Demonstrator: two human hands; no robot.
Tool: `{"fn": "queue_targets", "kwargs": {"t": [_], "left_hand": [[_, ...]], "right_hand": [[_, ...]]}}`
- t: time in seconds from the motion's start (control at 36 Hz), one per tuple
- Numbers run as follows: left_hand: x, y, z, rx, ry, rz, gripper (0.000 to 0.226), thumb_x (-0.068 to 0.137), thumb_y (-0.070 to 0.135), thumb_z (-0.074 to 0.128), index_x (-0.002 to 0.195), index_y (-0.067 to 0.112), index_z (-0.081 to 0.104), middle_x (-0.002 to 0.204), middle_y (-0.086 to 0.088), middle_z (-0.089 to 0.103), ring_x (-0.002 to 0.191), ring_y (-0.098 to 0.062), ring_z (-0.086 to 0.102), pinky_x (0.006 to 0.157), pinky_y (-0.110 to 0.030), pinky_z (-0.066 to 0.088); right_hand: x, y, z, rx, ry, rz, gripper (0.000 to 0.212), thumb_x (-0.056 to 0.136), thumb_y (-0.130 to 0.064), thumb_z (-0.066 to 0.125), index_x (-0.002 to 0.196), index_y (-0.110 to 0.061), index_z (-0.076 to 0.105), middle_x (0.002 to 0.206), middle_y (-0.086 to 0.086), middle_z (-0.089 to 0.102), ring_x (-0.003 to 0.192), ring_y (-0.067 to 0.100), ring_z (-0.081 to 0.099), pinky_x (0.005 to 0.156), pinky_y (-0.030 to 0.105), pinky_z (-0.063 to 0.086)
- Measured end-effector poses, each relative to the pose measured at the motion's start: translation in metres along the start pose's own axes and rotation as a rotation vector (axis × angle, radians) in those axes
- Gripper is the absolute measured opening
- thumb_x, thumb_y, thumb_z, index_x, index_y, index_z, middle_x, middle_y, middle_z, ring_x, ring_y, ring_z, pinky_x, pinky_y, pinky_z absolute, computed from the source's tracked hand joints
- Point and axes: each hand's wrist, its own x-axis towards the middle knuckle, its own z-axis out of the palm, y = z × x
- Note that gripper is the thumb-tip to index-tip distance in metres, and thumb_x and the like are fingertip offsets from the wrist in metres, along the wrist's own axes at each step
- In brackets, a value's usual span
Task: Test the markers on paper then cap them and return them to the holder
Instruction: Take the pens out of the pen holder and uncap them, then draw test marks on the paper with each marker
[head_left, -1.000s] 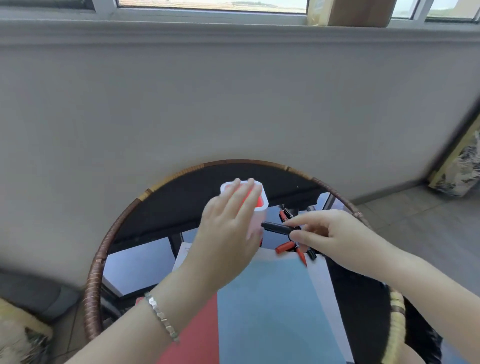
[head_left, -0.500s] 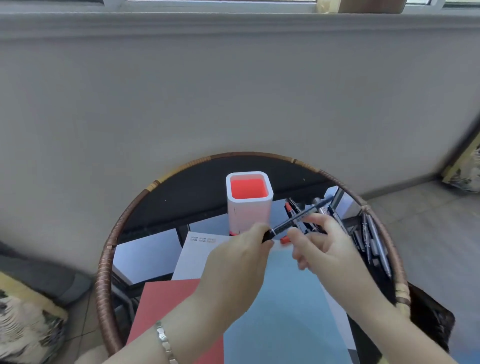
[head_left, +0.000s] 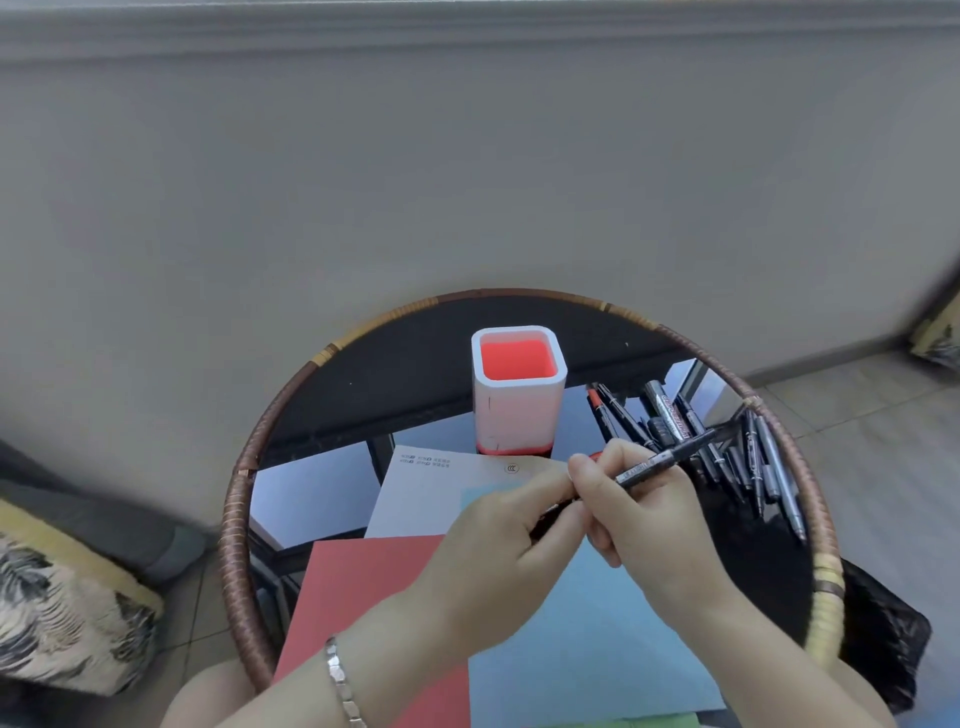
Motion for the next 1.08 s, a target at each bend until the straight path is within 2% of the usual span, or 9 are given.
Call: {"fn": "queue_targets", "kwargs": {"t": [0.17,0.31,0.5,0.61,0.69,0.78,0.86,0.94,1.08], "left_hand": [[-0.002,-0.011,-0.009,-0.174,-0.174,-0.112,0.027,0.091,0.048,0.040,0.100,0.031,0.060,0.078,0.011,0.063,0.050,-0.028,0.028,0.044,-0.029,0.028],[-0.005,-0.013,-0.024,-0.064,-0.210,-0.325,0.036,0.075,0.067,0.042,0.085,0.033,0.049,0.054,0.012,0.043,0.052,-0.014,0.032,0.053,-0.029,0.031],[-0.011,-0.018,-0.058,-0.276,-0.507,-0.781,0.013,0.068,0.028,0.043,0.072,0.019,0.036,0.051,0.004,0.034,0.045,-0.015,0.024,0.042,-0.020,0.022],[-0.019,-0.041,-0.068,-0.184,-0.162,-0.746,0.016,0.085,0.031,0.048,0.076,0.019,0.041,0.052,0.009,0.046,0.046,-0.012,0.035,0.050,-0.022,0.032],[-0.023,-0.059,-0.061,0.225,0.145,-0.569,0.011,0.093,0.032,0.042,0.083,0.027,0.041,0.069,0.009,0.058,0.056,-0.011,0.050,0.052,-0.024,0.039],[-0.022,-0.073,-0.050,0.557,0.341,-0.419,0.005,0.092,0.022,0.048,0.088,0.019,0.048,0.089,0.001,0.057,0.084,-0.022,0.053,0.072,-0.037,0.044],[-0.021,-0.089,-0.041,0.691,0.381,-0.409,0.010,0.090,0.019,0.053,0.095,0.011,0.056,0.102,-0.004,0.053,0.096,-0.024,0.050,0.081,-0.036,0.039],[-0.023,-0.100,-0.036,0.726,0.429,-0.394,0.011,0.086,0.016,0.058,0.093,0.009,0.061,0.102,-0.006,0.055,0.094,-0.024,0.050,0.078,-0.030,0.033],[-0.025,-0.105,-0.033,0.746,0.456,-0.370,0.007,0.083,0.012,0.063,0.087,0.007,0.064,0.094,-0.009,0.059,0.087,-0.026,0.054,0.075,-0.031,0.033]], "right_hand": [[-0.003,-0.002,-0.003,-0.011,-0.092,-0.099,0.032,0.077,-0.018,0.057,0.046,-0.023,0.048,0.034,-0.003,0.043,0.031,0.008,0.037,0.035,0.017,0.031],[-0.008,0.006,0.001,0.017,-0.089,-0.157,0.034,0.083,-0.023,0.064,0.051,-0.021,0.053,0.037,0.001,0.048,0.033,0.008,0.041,0.038,0.016,0.035],[-0.016,0.022,0.001,0.052,0.044,-0.140,0.036,0.083,-0.023,0.056,0.049,-0.024,0.048,0.034,0.000,0.044,0.033,0.009,0.037,0.040,0.016,0.035],[-0.015,0.026,-0.012,-0.030,0.007,-0.179,0.019,0.084,-0.026,0.053,0.068,-0.023,0.062,0.052,0.003,0.062,0.043,0.013,0.053,0.046,0.018,0.042],[-0.018,0.038,-0.013,-0.268,-0.145,-0.123,0.017,0.085,-0.030,0.051,0.086,-0.035,0.067,0.081,-0.005,0.072,0.073,0.008,0.066,0.069,0.014,0.047],[-0.022,0.050,-0.008,-0.618,-0.278,-0.137,0.022,0.090,-0.022,0.055,0.093,-0.042,0.063,0.112,-0.016,0.064,0.108,0.002,0.057,0.093,0.019,0.042],[-0.022,0.060,-0.001,-0.932,-0.459,-0.321,0.023,0.088,-0.033,0.056,0.110,-0.025,0.059,0.137,-0.008,0.048,0.128,-0.004,0.029,0.110,0.021,0.021],[-0.020,0.065,-0.001,-1.041,-0.577,-0.360,0.034,0.090,-0.043,0.050,0.118,-0.024,0.051,0.147,-0.010,0.034,0.130,-0.012,0.005,0.104,0.007,-0.008],[-0.023,0.071,-0.011,-1.100,-0.589,-0.334,0.033,0.089,-0.048,0.047,0.116,-0.030,0.045,0.151,-0.017,0.021,0.139,-0.007,0.005,0.106,0.010,-0.011]]}}
